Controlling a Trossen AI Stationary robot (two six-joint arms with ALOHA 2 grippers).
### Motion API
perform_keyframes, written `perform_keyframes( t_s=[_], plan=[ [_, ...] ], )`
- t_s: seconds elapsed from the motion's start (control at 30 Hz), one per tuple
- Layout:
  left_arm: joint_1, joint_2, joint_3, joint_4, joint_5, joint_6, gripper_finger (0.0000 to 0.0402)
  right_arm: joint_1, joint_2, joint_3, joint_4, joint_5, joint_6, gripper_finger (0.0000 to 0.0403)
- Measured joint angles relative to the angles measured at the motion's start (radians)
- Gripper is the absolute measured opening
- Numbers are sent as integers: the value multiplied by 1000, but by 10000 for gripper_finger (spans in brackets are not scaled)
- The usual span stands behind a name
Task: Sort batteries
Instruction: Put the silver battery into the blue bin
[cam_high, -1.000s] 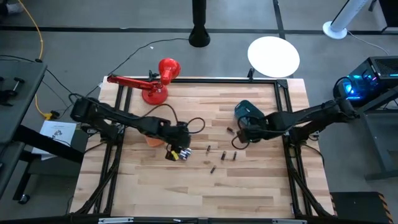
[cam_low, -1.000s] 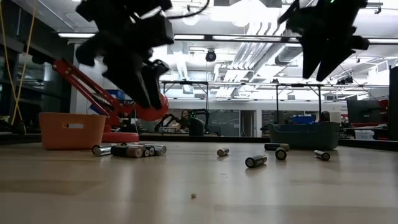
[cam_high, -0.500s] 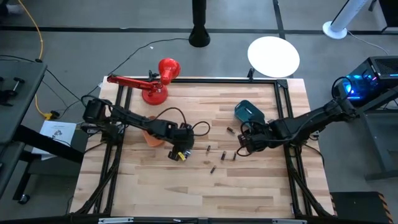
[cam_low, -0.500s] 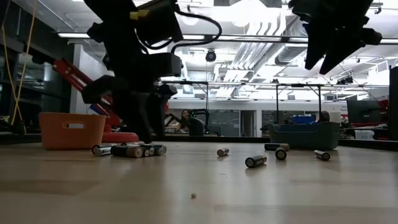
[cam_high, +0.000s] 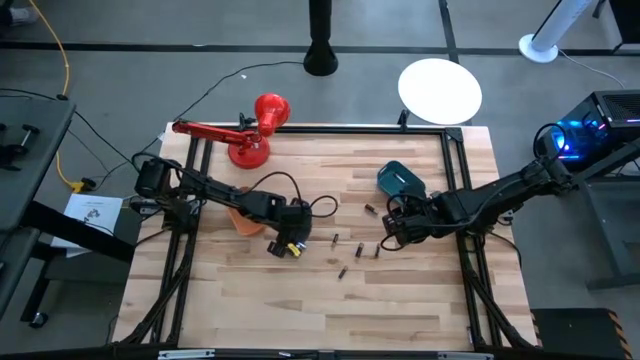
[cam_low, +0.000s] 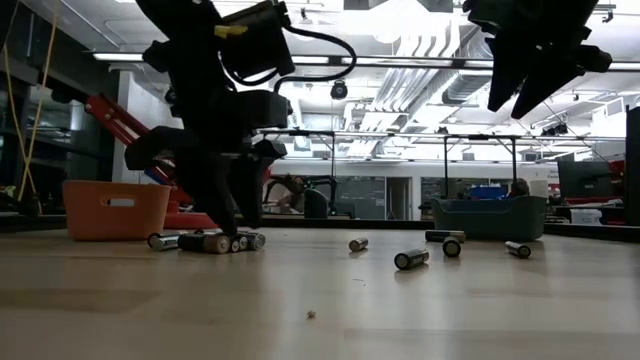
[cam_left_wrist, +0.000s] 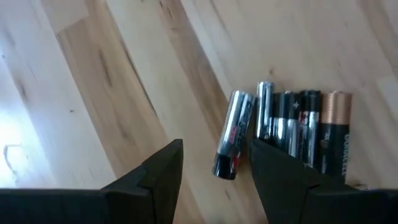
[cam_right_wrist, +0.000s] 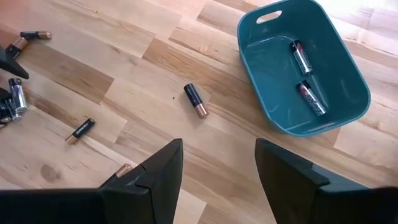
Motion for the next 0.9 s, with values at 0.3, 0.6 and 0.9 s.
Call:
perform_keyframes(
  t_s=[0.3, 0.6, 0.9],
  plan=[
    [7, 49, 1, 30, -11, 37, 176, 0, 0, 0, 1, 0, -3, 195],
    [19, 67, 1, 55, 3, 42, 53, 0, 1, 0, 2, 0, 4, 195],
    [116, -68, 6, 132, -55, -129, 29, 16, -11, 2, 197, -8, -97, 195]
  ],
)
